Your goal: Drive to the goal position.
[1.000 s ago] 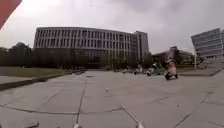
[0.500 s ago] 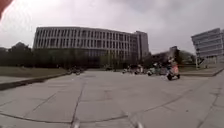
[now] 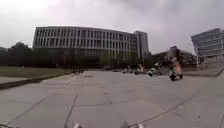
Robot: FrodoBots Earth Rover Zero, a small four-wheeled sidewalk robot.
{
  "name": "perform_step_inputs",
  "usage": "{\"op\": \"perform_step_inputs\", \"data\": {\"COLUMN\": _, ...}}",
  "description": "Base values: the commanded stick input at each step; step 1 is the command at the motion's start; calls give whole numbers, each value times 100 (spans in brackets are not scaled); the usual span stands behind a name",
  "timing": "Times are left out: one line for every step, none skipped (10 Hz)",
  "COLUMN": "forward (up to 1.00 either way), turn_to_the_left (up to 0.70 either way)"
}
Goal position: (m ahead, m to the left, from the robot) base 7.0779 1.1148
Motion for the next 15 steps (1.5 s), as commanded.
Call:
{"op": "perform_step_inputs", "data": {"forward": 50, "turn_to_the_left": 4}}
{"op": "perform_step_inputs", "data": {"forward": 50, "turn_to_the_left": 0}}
{"op": "perform_step_inputs", "data": {"forward": 50, "turn_to_the_left": 0}}
{"op": "perform_step_inputs", "data": {"forward": 50, "turn_to_the_left": 0}}
{"op": "perform_step_inputs", "data": {"forward": 50, "turn_to_the_left": 0}}
{"op": "perform_step_inputs", "data": {"forward": 50, "turn_to_the_left": 0}}
{"op": "perform_step_inputs", "data": {"forward": 50, "turn_to_the_left": 2}}
{"op": "perform_step_inputs", "data": {"forward": 50, "turn_to_the_left": 8}}
{"op": "perform_step_inputs", "data": {"forward": 50, "turn_to_the_left": 16}}
{"op": "perform_step_inputs", "data": {"forward": 50, "turn_to_the_left": 24}}
{"op": "perform_step_inputs", "data": {"forward": 50, "turn_to_the_left": 25}}
{"op": "perform_step_inputs", "data": {"forward": 50, "turn_to_the_left": 24}}
{"op": "perform_step_inputs", "data": {"forward": 50, "turn_to_the_left": 15}}
{"op": "perform_step_inputs", "data": {"forward": 50, "turn_to_the_left": 2}}
{"op": "perform_step_inputs", "data": {"forward": 50, "turn_to_the_left": 0}}
